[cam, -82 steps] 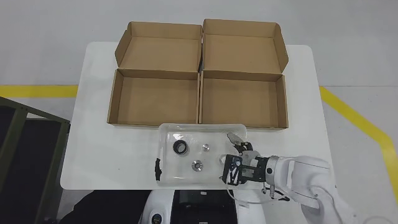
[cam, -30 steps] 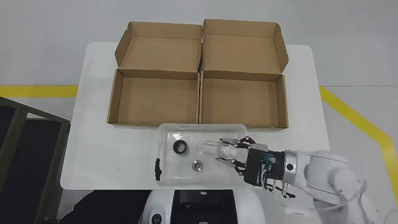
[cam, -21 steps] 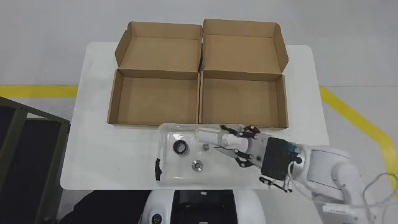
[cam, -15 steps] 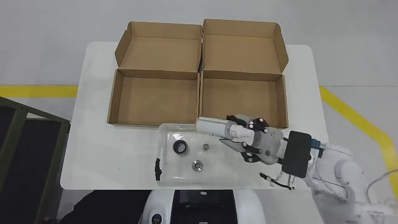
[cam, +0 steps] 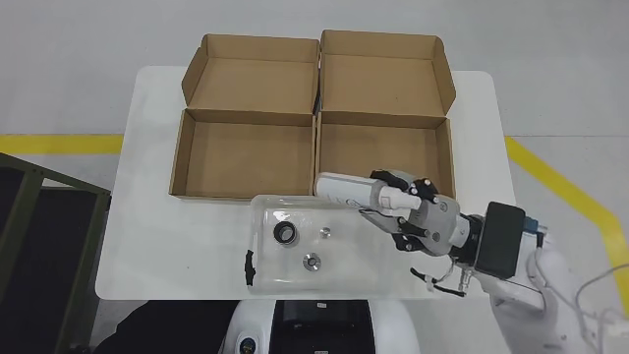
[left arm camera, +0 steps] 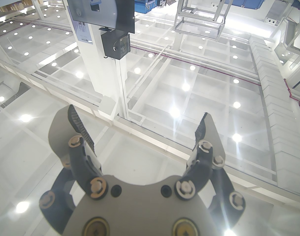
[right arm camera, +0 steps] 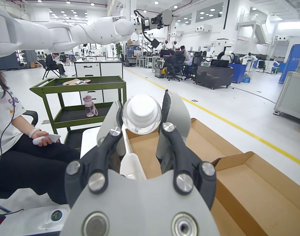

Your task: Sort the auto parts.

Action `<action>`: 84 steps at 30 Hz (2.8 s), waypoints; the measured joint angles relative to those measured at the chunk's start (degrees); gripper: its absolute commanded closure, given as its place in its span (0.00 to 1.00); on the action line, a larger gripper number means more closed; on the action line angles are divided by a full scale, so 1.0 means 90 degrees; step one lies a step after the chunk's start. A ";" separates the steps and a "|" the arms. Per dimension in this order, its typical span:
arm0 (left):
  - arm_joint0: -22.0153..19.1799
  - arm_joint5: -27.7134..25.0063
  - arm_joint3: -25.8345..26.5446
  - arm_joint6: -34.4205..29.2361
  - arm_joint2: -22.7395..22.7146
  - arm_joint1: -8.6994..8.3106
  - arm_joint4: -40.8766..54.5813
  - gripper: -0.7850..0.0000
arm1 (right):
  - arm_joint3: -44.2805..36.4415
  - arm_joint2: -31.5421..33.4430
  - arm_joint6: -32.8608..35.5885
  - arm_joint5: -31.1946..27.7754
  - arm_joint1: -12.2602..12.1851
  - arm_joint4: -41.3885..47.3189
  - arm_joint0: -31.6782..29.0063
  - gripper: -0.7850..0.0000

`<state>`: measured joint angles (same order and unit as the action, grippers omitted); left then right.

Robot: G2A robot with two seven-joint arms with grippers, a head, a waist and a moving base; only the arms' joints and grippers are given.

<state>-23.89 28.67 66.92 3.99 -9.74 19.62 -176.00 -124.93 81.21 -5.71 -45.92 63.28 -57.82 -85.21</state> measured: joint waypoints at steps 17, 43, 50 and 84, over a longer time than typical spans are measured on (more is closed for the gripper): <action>0.0000 0.0000 0.0000 0.0000 0.0000 0.0000 0.0000 0.00 | 0.0390 -0.0637 0.0826 0.1222 0.0043 -0.1898 0.0186 1.00; 0.0000 0.0000 0.0000 0.0000 0.0000 0.0000 0.0000 0.00 | 0.2245 -0.1824 0.3262 0.2344 0.0335 -0.1844 0.2189 1.00; 0.0000 0.0000 0.0000 0.0000 0.0000 0.0000 0.0000 0.00 | 0.2901 -0.2200 0.3506 0.2334 0.0443 -0.1558 0.2665 1.00; 0.0000 0.0000 0.0000 0.0000 0.0000 0.0000 0.0000 0.00 | 0.3297 -0.2326 0.3637 0.2252 0.0549 -0.1380 0.2933 0.00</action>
<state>-23.89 28.67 66.92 3.99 -9.74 19.62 -176.00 -95.25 60.28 27.02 -25.65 68.23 -70.24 -58.81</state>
